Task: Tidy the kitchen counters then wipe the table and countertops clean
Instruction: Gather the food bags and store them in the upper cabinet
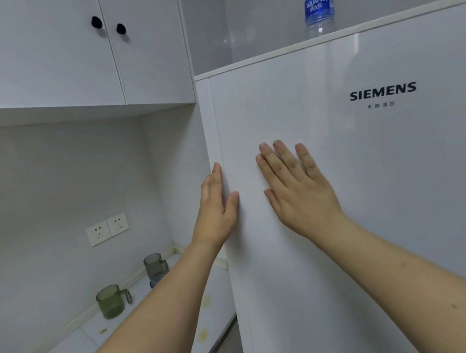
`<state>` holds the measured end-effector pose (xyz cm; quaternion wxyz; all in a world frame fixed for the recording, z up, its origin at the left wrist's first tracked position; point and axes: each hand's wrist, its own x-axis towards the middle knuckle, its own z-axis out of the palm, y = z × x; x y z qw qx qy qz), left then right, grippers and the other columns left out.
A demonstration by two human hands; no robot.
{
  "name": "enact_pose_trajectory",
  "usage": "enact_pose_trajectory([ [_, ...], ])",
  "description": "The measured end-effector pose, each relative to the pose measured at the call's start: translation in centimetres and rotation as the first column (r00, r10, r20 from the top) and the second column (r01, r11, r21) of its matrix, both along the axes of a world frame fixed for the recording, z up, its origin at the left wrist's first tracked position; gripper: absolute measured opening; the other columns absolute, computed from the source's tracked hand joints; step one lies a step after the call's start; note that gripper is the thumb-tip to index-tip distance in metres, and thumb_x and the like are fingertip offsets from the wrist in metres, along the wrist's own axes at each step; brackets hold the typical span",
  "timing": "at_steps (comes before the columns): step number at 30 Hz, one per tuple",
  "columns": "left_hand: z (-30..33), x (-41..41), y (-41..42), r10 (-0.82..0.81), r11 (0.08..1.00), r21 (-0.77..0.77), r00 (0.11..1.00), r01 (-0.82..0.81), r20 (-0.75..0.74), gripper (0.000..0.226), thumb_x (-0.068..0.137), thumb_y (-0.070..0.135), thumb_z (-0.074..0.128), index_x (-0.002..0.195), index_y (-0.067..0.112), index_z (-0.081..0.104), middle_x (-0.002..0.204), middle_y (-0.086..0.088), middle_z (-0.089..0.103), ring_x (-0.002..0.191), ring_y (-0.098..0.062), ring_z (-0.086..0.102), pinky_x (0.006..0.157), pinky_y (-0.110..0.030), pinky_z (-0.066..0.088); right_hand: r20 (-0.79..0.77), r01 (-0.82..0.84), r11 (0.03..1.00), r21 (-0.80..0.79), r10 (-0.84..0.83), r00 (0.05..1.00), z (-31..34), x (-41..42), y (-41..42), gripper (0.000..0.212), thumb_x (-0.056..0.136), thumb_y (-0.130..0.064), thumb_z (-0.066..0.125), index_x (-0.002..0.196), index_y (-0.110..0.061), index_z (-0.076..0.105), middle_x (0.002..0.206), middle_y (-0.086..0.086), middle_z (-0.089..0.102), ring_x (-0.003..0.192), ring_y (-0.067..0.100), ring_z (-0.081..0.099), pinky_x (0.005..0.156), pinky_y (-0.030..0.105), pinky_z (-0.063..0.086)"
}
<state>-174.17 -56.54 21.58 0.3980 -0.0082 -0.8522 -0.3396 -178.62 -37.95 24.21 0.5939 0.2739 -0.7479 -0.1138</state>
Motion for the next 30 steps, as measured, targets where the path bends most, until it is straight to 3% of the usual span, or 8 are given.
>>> enact_pose_trajectory([
  [5, -0.2, -4.7, 0.6, 0.004, 0.999, -0.047, 0.999, -0.002, 0.044, 0.063, 0.104, 0.039, 0.039, 0.157, 0.031, 0.006, 0.163, 0.007, 0.01, 0.148, -0.006, 0.01, 0.119, -0.029, 0.019, 0.022, 0.034, 0.999, 0.017, -0.035, 0.999, 0.1, -3.6, 0.4, 0.065, 0.096, -0.026, 0.042, 0.152, -0.001, 0.018, 0.16, 0.015, 0.01, 0.148, 0.032, 0.008, 0.12, 0.049, 0.003],
  [7, -0.6, -5.8, 0.6, 0.033, 0.997, -0.064, 0.998, -0.03, 0.047, 0.061, 0.104, 0.041, 0.036, 0.156, 0.035, 0.004, 0.163, 0.007, 0.006, 0.147, -0.004, 0.01, 0.113, -0.023, 0.017, 0.009, 0.063, 0.997, 0.041, -0.063, 0.998, -0.2, -4.4, 0.4, 0.066, 0.097, -0.025, 0.04, 0.152, 0.001, 0.014, 0.16, 0.017, 0.006, 0.148, 0.033, 0.003, 0.12, 0.05, 0.0],
  [12, -1.6, -7.3, 0.9, 0.04, 0.998, -0.054, 0.999, -0.041, -0.007, 0.057, 0.105, 0.039, 0.029, 0.155, 0.038, 0.0, 0.164, 0.007, 0.0, 0.128, 0.021, 0.002, 0.107, -0.014, 0.012, -0.054, 0.134, 0.989, 0.055, -0.131, 0.99, -0.5, -4.8, 0.1, 0.066, 0.099, -0.028, 0.03, 0.152, 0.003, 0.004, 0.16, 0.021, -0.002, 0.148, 0.037, -0.002, 0.118, 0.053, -0.005],
  [17, -1.8, -7.8, 0.4, 0.068, 0.994, -0.084, 0.998, -0.07, -0.017, 0.056, 0.105, 0.041, 0.027, 0.153, 0.041, -0.003, 0.164, 0.006, 0.0, 0.148, -0.005, 0.006, 0.11, -0.018, 0.014, -0.025, 0.152, 0.986, 0.069, -0.151, 0.988, -0.3, -4.6, 0.2, 0.066, 0.099, -0.028, 0.028, 0.151, 0.004, 0.003, 0.159, 0.022, -0.004, 0.147, 0.038, -0.002, 0.117, 0.055, -0.006],
  [21, -1.6, -7.4, -0.1, 0.086, 0.988, -0.129, 0.996, -0.084, 0.009, 0.058, 0.105, 0.045, 0.028, 0.155, 0.038, -0.001, 0.164, 0.007, 0.007, 0.149, -0.008, 0.007, 0.115, -0.024, 0.012, 0.053, 0.126, 0.991, 0.047, -0.128, 0.99, -0.2, -4.0, 0.0, 0.069, 0.097, -0.029, 0.03, 0.151, 0.003, 0.002, 0.159, 0.022, -0.005, 0.147, 0.037, -0.005, 0.118, 0.053, -0.006],
  [27, -1.7, -4.4, -2.0, 0.184, 0.962, -0.208, 0.983, -0.177, 0.012, 0.056, 0.104, 0.04, 0.034, 0.155, 0.022, 0.02, 0.161, 0.003, 0.022, 0.147, -0.012, 0.016, 0.12, -0.029, 0.016, 0.234, -0.127, 0.991, -0.04, 0.133, 0.963, -0.5, -2.8, -1.5, 0.07, 0.088, -0.024, 0.046, 0.149, 0.004, 0.024, 0.158, 0.021, 0.017, 0.147, 0.034, 0.012, 0.12, 0.05, 0.006],
  [30, -3.0, -1.2, -3.9, 0.306, 0.927, -0.243, 0.95, -0.285, 0.056, 0.054, 0.104, 0.033, 0.039, 0.153, 0.018, 0.023, 0.158, 0.0, 0.028, 0.145, -0.017, 0.023, 0.12, -0.038, 0.018, 0.31, -0.243, 0.968, -0.063, 0.25, 0.917, -1.9, -2.0, -3.4, 0.066, 0.087, -0.026, 0.037, 0.145, 0.004, 0.032, 0.155, 0.021, 0.025, 0.145, 0.035, 0.02, 0.118, 0.049, 0.013],
])
